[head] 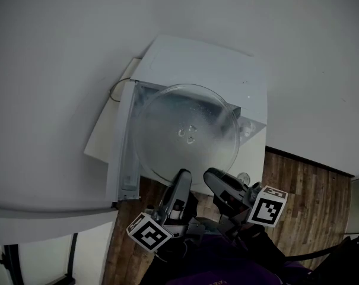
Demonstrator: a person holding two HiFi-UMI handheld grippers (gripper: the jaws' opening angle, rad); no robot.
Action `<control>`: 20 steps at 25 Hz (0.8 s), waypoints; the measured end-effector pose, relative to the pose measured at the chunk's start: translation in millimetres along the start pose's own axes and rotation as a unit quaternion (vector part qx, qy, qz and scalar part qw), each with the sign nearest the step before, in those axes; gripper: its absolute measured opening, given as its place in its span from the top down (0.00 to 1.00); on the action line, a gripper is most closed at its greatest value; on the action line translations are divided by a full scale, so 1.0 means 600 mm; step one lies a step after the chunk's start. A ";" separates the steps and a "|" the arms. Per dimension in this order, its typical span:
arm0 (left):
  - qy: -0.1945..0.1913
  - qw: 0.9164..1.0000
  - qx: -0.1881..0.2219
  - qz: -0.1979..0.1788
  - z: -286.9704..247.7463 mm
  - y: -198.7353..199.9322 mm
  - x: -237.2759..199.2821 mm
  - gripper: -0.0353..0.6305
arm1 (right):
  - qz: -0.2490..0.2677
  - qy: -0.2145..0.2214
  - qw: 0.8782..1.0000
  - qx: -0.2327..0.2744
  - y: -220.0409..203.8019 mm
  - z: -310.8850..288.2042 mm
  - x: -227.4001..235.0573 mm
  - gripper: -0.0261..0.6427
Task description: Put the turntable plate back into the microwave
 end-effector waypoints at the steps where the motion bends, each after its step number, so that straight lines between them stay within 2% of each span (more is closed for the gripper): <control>1: 0.002 1.000 0.002 0.003 0.004 -0.002 -0.002 0.85 | 0.000 -0.001 1.000 -0.002 -0.003 0.001 0.002 0.79; 20: 0.047 0.998 -0.001 0.044 0.055 -0.033 -0.050 0.85 | -0.034 -0.027 0.999 -0.032 -0.057 -0.004 0.046 0.79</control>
Point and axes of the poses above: the fingertips, and each gripper's own axes: z backward along the fingers, x to its right, y out of its top, the point moved 1 cm from there along z, backward along the fingers, and after that the axes turned 14 degrees about -z, right-handed, at the moved point
